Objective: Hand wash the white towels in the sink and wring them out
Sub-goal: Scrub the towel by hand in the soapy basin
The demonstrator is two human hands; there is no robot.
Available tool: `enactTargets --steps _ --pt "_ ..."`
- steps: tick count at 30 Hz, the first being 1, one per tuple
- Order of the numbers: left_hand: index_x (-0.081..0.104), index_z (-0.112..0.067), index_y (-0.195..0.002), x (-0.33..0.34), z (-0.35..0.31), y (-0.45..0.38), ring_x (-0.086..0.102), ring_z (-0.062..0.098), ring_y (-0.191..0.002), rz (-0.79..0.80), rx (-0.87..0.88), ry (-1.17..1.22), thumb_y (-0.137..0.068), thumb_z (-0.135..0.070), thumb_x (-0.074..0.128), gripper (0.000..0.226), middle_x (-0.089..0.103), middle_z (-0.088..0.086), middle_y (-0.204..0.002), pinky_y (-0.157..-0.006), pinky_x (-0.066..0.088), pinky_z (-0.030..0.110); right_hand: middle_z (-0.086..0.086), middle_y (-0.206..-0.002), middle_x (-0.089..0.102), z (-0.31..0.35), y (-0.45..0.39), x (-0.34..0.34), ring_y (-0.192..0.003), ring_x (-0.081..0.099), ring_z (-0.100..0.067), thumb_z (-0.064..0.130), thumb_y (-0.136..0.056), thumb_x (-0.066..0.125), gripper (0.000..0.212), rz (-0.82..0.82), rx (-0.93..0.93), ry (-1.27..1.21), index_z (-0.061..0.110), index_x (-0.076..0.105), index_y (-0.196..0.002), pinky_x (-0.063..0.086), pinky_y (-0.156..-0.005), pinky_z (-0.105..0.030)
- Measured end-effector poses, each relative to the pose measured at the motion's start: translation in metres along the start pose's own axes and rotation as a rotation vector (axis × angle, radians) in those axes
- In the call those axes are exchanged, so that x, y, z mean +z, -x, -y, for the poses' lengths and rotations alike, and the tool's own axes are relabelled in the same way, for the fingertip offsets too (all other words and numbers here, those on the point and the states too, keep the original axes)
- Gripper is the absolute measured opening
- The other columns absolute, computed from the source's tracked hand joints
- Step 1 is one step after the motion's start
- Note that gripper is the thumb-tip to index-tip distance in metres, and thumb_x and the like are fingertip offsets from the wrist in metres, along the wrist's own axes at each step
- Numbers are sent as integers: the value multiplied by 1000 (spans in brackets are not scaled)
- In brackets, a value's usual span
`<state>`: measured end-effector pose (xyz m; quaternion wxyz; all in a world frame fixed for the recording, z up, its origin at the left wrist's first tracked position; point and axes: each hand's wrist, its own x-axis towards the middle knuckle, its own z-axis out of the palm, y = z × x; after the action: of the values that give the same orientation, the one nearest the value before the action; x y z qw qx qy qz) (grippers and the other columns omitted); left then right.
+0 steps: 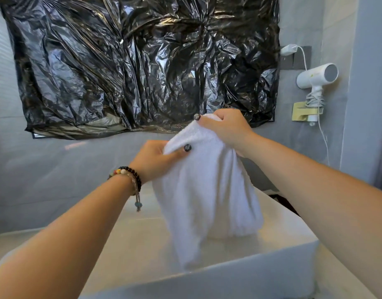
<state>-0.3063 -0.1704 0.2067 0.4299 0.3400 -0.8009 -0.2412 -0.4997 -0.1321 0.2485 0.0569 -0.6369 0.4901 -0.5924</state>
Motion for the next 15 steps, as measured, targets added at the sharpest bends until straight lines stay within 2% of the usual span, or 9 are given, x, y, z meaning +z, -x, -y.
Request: enactTargets --steps 2,3,6,8,10,13,15 --pt "59 -10 -67 -18 -18 -16 49 5 -46 -76 67 -56 -86 -36 73 36 58 -1 -58 -44 37 16 3 -52 18 9 -15 -1 -49 17 -10 29 -82 75 61 -110 -55 -43 20 23 -51 13 -47 -25" --pt "62 -7 -72 -23 -20 -21 52 8 -50 -63 72 -49 -86 -35 75 33 60 1 -62 -47 41 18 5 -50 18 12 -20 0 -47 17 -10 30 -82 75 63 -157 -71 -68 20 23 -50 13 -46 -24" --pt "67 -4 -104 -22 -2 -17 71 25 -80 96 -11 119 -84 -23 78 30 75 13 -96 -76 60 40 7 -47 21 4 -21 13 -46 19 -8 27 -83 74 60 -197 -75 -102 20 25 -49 15 -45 -23" --pt "64 -8 -117 -12 22 -2 72 34 -94 173 -122 253 -76 -21 75 44 73 17 -110 -82 59 49 6 -51 27 -15 -11 25 -48 25 -8 25 -85 71 52 -115 -43 -101 19 32 -52 18 -45 -22" --pt "67 -7 -110 -1 44 13 72 31 -86 193 -215 300 -74 -23 72 41 74 18 -104 -75 61 43 7 -53 33 -43 3 36 -48 29 -6 23 -87 69 43 -24 41 -109 18 39 -56 22 -46 -21" --pt "70 -8 -81 12 63 25 69 22 -66 131 -308 294 -82 -21 79 16 74 16 -82 -62 57 33 6 -53 36 -79 24 57 -43 28 -4 25 -88 69 38 -26 202 -93 14 45 -59 23 -43 -19" --pt "69 -13 -63 17 71 25 66 18 -57 108 -331 307 -88 -26 73 29 72 12 -71 -53 51 25 3 -54 33 -87 31 70 -42 24 -6 25 -88 69 37 -83 244 -173 10 46 -62 21 -39 -18"
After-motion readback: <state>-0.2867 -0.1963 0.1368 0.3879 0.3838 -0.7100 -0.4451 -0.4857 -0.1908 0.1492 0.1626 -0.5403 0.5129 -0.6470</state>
